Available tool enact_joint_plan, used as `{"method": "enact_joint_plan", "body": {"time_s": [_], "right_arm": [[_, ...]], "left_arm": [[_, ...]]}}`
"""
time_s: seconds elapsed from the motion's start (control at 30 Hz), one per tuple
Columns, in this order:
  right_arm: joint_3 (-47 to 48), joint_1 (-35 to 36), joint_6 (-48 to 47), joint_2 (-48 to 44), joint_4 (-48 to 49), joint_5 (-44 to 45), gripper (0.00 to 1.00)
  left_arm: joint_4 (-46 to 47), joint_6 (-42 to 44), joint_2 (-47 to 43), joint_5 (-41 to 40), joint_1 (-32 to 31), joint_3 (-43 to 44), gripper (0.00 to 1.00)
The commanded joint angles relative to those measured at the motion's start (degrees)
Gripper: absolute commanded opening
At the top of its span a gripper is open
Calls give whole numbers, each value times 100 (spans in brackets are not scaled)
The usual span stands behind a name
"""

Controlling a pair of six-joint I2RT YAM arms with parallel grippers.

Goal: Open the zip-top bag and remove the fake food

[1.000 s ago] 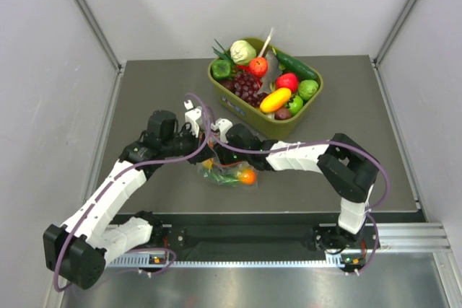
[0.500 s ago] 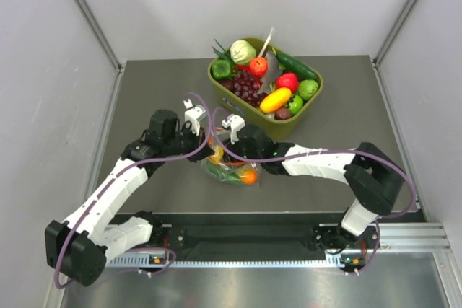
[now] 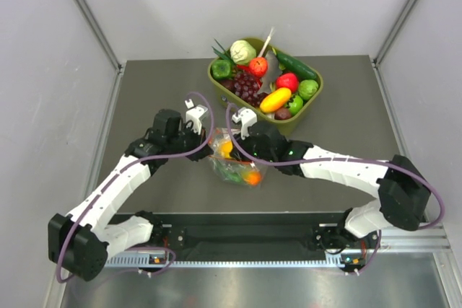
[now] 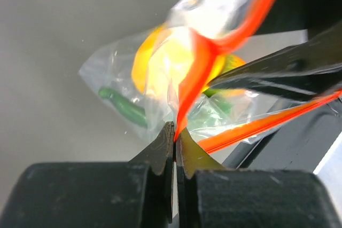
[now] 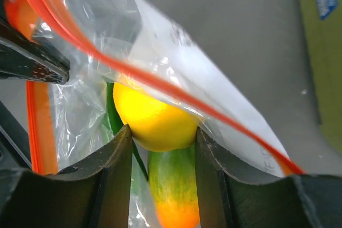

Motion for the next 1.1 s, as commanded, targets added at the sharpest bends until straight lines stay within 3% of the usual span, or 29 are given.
{"method": "enact_joint_plan", "body": {"time_s": [0.0, 0.2, 0.43, 0.73, 1.07], "right_arm": [[173, -13, -50, -609, -143, 521, 12], [154, -119, 118, -733, 50, 786, 13], [866, -110, 153, 223, 24, 338, 13], [1789, 100, 4, 963, -406, -23, 12], [1930, 355, -304, 507, -828, -163, 12]], "left_arm": [[-72, 29, 145, -383, 34, 156, 0], [-3, 91, 163, 301, 26, 183, 0], [288, 56, -66, 777, 26, 77, 0], [297, 12, 5, 637, 26, 130, 0], [226, -85, -83, 30, 35, 156, 0]]}}
